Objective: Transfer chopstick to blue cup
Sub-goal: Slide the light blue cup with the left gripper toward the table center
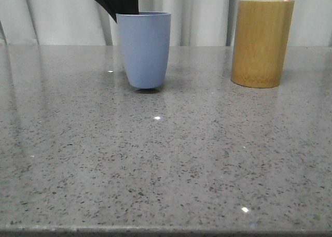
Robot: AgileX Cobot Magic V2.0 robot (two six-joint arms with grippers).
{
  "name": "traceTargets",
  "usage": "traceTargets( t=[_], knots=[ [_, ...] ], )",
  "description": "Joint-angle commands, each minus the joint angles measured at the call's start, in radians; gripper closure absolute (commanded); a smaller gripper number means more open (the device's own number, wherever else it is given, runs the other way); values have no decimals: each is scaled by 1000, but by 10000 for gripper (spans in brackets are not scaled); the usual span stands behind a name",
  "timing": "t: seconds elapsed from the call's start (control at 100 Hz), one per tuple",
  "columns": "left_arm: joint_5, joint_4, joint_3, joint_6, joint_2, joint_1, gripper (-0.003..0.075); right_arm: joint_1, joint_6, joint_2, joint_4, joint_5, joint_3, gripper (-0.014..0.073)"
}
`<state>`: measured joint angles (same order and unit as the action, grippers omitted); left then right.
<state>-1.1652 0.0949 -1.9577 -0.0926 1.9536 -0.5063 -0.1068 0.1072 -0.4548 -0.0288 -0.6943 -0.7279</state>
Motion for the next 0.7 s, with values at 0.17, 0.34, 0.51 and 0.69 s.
traceTargets(
  t=[0.17,0.34,0.51,0.69],
  knots=[
    [43,3,-35,11,-38,-8,739,5,0,-14,-4,74,-33,-30],
    [36,3,-35,11,-21,-10,739,5,0,-14,-4,74,-33,-30],
    [34,6,-35,11,-14,-11,738,5,0,-14,-4,74,-33,-30],
    [25,7,-35,11,-14,-11,651,5,0,-14,-4,74,-33,-30]
  ],
)
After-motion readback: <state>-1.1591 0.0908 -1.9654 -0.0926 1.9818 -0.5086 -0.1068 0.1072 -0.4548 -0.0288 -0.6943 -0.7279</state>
